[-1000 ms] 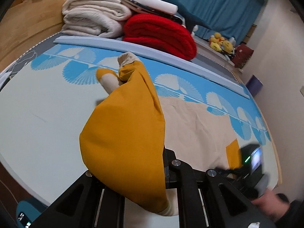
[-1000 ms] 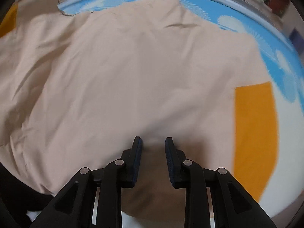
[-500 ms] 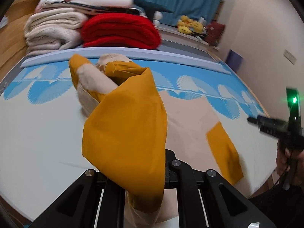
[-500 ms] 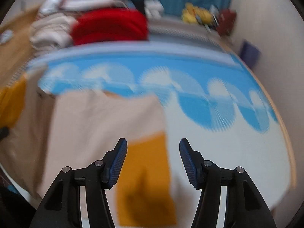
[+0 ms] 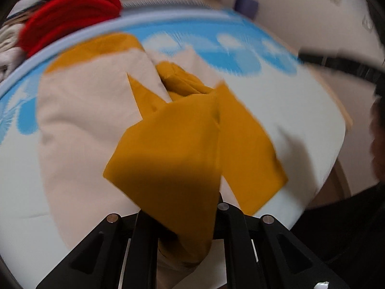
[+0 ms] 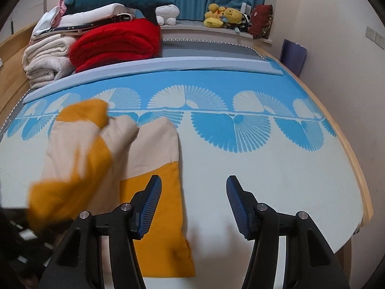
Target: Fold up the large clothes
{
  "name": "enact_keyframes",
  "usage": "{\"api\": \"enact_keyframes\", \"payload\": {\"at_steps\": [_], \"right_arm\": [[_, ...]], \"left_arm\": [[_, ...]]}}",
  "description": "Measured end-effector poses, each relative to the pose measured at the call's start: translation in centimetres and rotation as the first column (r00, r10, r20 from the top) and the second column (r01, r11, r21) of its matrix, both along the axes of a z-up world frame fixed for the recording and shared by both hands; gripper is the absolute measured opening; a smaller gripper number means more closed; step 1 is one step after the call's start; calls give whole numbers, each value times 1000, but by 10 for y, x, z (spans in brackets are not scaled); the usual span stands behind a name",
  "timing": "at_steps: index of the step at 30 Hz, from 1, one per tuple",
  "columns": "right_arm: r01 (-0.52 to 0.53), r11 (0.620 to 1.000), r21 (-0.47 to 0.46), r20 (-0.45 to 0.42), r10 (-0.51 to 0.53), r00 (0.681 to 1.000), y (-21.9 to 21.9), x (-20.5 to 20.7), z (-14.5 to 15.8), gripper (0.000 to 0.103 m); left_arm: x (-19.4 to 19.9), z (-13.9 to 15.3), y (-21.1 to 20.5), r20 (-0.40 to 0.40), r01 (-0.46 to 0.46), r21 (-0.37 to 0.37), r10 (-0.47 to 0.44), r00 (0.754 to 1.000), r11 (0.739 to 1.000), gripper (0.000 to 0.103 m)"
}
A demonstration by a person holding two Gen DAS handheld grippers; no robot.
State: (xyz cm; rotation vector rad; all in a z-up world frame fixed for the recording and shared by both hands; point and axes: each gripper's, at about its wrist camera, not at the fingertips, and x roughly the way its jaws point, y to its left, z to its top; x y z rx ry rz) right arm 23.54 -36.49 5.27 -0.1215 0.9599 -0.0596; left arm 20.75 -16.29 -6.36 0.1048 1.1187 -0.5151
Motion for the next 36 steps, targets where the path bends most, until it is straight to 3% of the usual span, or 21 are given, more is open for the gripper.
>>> {"api": "enact_keyframes", "payload": {"at_steps": [2,4,5,9,12,16,19,22,25,26,28,29,30,32,36], "right_arm": [[15,1000,21,-9,-15,1000,-8,-1,0,57],[33,997,73,-29,-31,999,-15,-2,-1,57],[42,994,101,-39,-38,999,-18,-3,-2,57],[51,969,243,-86,-31,996,-22,2,-10,58],[37,924,381,-135,16,991,-16,7,-23,66],[19,851,525,-238,125,963,6,18,-49,73],[9,813,582,-297,203,933,30,24,-67,76],[26,799,601,-363,244,899,51,30,-86,77],[58,826,561,-462,254,849,71,31,-113,78],[62,851,521,-500,245,831,80,31,-123,78],[40,888,457,-514,227,828,89,31,-129,78],[15,899,438,-498,228,836,94,31,-127,69],[-13,899,438,-477,245,844,98,31,-123,43],[-78,895,439,-420,281,863,104,29,-111,16],[-237,831,503,-163,361,918,96,18,-48,10]], "left_arm": [[2,-4,-2,-44,9,-18,-10,999,1000,21],[5,1,8,-108,-1,-123,-12,994,992,51],[5,5,15,-135,-5,-177,-19,991,984,57],[5,36,57,-133,-42,-373,-8,991,927,60],[10,47,107,-142,-174,-471,120,983,865,60],[15,39,163,-151,-384,-410,353,923,828,59],[14,31,181,-182,-453,-387,415,891,803,58],[12,29,177,-164,-455,-353,425,890,817,58],[8,29,180,-143,-442,-328,418,897,835,58],[8,29,180,-135,-438,-316,417,899,841,58],[9,26,181,-122,-431,-293,414,902,853,58],[10,25,180,-114,-429,-275,414,903,861,58],[10,24,179,-105,-428,-257,415,904,866,58],[9,23,178,-94,-433,-231,423,901,871,58],[9,25,176,-101,-439,-238,427,898,866,56]]}}
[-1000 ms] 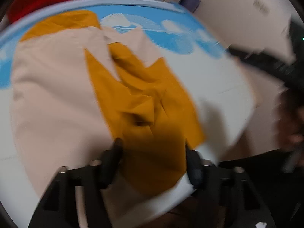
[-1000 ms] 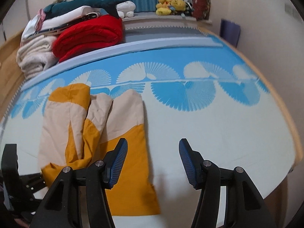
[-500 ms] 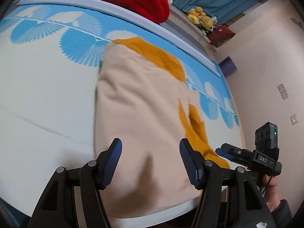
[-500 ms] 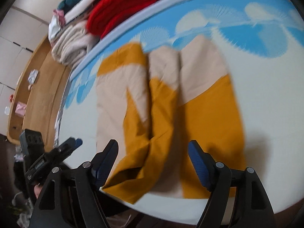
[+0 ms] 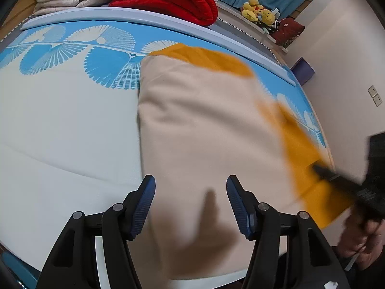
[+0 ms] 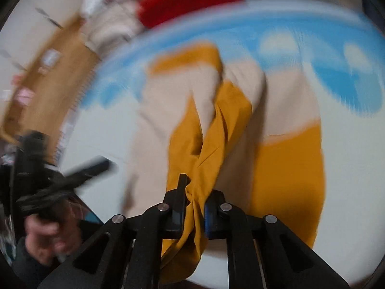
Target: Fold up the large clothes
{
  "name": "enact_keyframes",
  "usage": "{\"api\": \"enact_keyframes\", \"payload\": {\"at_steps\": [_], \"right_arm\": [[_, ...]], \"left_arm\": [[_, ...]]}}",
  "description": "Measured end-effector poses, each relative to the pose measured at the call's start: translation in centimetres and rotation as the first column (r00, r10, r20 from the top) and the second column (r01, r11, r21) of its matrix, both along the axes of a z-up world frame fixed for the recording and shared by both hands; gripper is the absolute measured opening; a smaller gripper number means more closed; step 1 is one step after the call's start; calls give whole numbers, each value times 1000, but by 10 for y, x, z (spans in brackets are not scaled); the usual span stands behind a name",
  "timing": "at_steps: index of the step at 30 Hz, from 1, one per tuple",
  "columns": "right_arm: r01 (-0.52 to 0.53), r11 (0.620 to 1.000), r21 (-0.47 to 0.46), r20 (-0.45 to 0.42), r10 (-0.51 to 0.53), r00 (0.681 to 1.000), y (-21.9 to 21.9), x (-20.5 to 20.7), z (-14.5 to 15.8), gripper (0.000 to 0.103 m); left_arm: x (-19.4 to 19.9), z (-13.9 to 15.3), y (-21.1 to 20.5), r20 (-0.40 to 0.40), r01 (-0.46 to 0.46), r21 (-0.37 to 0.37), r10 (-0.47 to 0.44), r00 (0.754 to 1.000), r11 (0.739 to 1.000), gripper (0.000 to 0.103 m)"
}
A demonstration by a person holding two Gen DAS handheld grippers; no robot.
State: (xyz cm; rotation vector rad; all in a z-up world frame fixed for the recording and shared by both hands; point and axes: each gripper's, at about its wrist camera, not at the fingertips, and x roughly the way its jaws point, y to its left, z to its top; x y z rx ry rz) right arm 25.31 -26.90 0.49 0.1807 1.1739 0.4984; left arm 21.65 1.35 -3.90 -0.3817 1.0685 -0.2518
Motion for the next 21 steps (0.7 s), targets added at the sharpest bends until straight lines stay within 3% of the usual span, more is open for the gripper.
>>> {"api": "enact_keyframes", "payload": {"at_steps": [2,4,8,10,14,18,21], "right_arm": [[73,996,49,113,-78,991,-29,-8,29,9],[174,984,-28,124,-169,978,-63,-12,27,9],[172,958,-230,-28,-184,983,-94,-14,-23,9],[144,932,-333,-58,-172,983,-99,-12,-44,9],[99,921,-377,-112,-151,982,-102,-4,-71,9],[38,895,-444,-141,-111,984,-102,-9,-82,10],[60,913,-403,-134,-124,983,-109,-7,-75,18]], "left_arm": [[0,1,-7,0,24,-14,-24,1000,1000,56],[0,0,-19,-7,73,-29,-74,997,997,56],[0,-8,-49,-42,187,-18,-188,981,982,56],[-1,-21,-69,-100,259,60,-252,963,964,56],[-6,-65,-90,-259,351,213,-294,920,912,60],[-7,-57,-89,-243,351,216,-298,923,911,58],[-15,-43,-87,-221,369,183,-327,919,911,54]]}}
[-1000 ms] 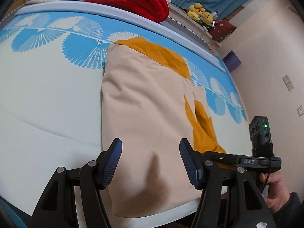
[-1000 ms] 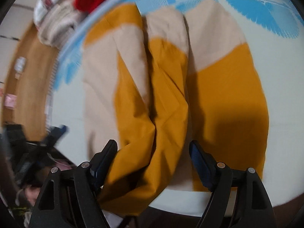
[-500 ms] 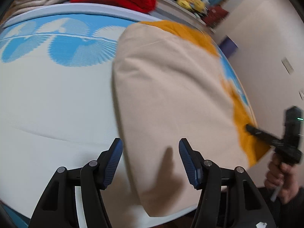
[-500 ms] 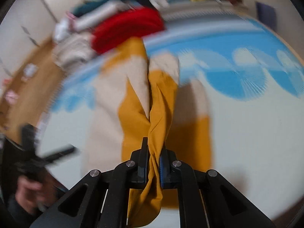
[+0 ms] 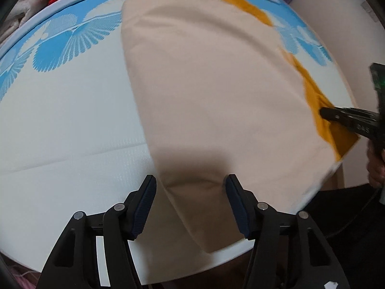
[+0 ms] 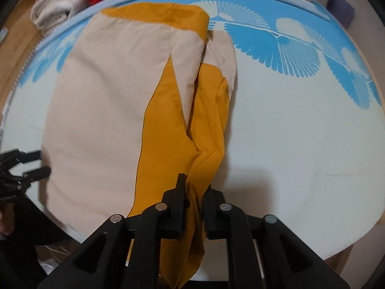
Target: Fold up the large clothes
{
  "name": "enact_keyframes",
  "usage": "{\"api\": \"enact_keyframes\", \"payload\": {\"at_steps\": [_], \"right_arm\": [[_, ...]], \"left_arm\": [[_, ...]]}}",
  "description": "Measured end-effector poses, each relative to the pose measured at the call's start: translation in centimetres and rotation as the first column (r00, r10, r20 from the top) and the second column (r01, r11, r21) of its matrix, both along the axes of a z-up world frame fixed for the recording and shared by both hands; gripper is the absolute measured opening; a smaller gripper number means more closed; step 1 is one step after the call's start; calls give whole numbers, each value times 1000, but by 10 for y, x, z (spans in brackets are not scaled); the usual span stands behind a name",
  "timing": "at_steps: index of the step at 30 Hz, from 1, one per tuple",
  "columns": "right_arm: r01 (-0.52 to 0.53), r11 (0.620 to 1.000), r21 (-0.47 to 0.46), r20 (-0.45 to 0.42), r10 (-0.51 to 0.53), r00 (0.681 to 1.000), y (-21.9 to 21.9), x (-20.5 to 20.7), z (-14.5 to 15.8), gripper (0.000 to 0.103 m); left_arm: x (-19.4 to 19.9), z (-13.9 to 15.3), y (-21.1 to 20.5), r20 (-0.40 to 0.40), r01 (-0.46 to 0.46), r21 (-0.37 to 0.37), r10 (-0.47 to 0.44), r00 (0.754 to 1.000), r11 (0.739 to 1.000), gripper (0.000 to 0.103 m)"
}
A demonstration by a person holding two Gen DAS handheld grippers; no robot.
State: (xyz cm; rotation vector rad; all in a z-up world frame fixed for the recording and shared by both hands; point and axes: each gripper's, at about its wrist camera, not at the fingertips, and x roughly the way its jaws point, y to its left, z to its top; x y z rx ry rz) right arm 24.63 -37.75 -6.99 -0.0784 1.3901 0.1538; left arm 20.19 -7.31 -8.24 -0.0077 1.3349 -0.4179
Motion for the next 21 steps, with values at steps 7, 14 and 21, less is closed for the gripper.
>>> {"api": "enact_keyframes", "payload": {"at_steps": [7,14,21], "right_arm": [[11,984,179,-126,12,992,-20,-12,-8,56],[-53,992,116,-155,71,985,-21,-18,-24,11],[-101,995,-17,-178,96,979,-2,-20,-36,12]], "left_arm": [[-13,-22,-5,-70,118,82,-113,991,990,62],[-11,-5,-9,-11,124,80,-123,992,989,60],[15,16,11,122,-70,76,61,991,995,47]]}}
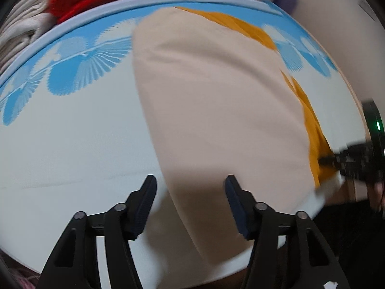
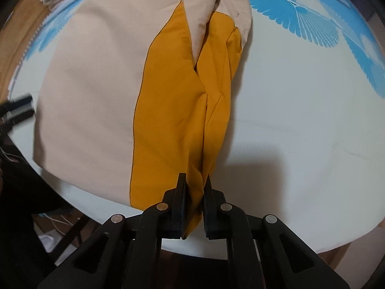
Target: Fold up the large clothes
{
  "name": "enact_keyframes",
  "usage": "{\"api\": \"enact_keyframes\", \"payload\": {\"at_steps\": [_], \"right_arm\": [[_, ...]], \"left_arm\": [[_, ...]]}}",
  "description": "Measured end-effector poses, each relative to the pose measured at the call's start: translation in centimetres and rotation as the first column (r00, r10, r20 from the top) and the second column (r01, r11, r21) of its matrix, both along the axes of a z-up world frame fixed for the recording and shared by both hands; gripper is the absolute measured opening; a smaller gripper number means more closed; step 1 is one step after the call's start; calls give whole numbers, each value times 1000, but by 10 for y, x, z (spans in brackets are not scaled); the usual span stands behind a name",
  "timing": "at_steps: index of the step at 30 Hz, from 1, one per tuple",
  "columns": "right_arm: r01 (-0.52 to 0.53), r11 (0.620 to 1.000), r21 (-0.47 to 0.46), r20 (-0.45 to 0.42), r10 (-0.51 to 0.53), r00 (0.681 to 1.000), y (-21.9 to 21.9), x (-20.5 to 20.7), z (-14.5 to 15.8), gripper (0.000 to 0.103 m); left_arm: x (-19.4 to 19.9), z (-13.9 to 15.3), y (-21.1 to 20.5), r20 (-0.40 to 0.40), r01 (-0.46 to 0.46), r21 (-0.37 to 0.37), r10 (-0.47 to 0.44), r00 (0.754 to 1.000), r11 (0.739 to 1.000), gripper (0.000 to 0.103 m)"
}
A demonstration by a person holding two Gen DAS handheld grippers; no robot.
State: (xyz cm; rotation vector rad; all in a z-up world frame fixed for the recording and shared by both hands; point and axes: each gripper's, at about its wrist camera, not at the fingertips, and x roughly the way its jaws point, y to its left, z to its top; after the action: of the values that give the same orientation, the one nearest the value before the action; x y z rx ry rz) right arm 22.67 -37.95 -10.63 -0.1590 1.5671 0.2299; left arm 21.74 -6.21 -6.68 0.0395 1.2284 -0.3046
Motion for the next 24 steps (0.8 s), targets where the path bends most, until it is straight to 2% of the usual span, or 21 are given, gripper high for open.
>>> {"api": "enact_keyframes", "payload": {"at_steps": [4,6,12,24], "right_arm": [[-10,999,-39,0,10,1000,6,2,-1,12],[-16,998,-53,-2,16,1000,11,1,-2,12],[-28,996,-83,-11,27,1000,21,-1,-5,12],[-34,997,-73,-2,34,999,15,-7,-5,12]], "left_arm": [[18,2,-13,33,-13,24,12,999,1000,24],[26,3,-21,52,-5,56,2,999,998,23],[53,-15,-30,31,-26,109,23,999,994,29],[105,-23,-20,43,-149,30,147,988,988,29]]}}
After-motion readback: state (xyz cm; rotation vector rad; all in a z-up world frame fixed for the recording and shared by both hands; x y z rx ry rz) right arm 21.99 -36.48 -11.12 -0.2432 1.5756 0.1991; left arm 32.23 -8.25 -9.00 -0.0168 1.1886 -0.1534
